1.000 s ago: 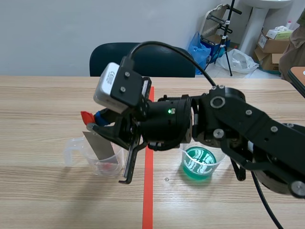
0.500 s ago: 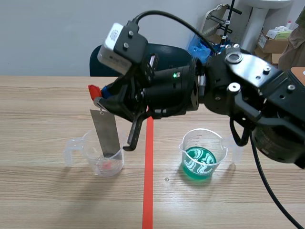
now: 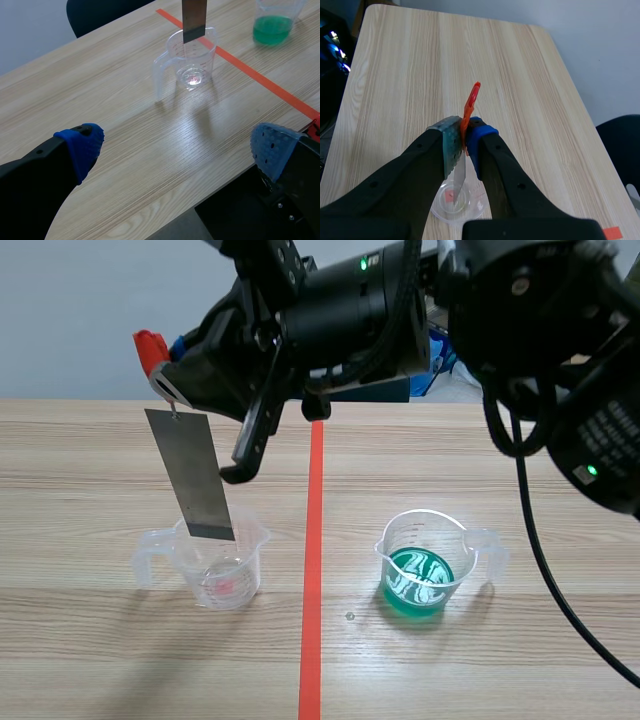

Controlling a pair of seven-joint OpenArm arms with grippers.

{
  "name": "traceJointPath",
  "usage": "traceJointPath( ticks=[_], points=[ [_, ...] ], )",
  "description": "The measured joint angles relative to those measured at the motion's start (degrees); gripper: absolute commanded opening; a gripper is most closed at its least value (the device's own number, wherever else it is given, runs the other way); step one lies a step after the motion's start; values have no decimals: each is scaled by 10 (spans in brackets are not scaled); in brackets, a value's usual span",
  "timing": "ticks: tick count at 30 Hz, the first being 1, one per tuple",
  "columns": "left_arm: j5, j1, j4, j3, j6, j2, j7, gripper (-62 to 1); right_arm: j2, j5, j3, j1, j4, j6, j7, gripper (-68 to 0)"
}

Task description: Do the redox reaction experiment

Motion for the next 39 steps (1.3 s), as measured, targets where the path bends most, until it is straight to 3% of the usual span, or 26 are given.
traceJointPath(
  ticks=[2, 5, 13, 15, 39],
  points=[
    [0, 0, 0, 0, 0, 0, 0, 14, 0, 31, 0, 14, 2, -3, -23, -667],
    [0, 0, 0, 0, 0, 0, 0, 14, -8, 50, 3, 33, 2, -28, -66, -667],
    [0, 0, 0, 0, 0, 0, 0, 14, -19, 104, 10, 57, 2, -31, -99, -667],
    [0, 0, 0, 0, 0, 0, 0, 14, -19, 115, 10, 59, 2, -45, -105, -667],
    [0, 0, 0, 0, 0, 0, 0, 14, -19, 119, 10, 65, 2, -47, -114, -667]
  ],
)
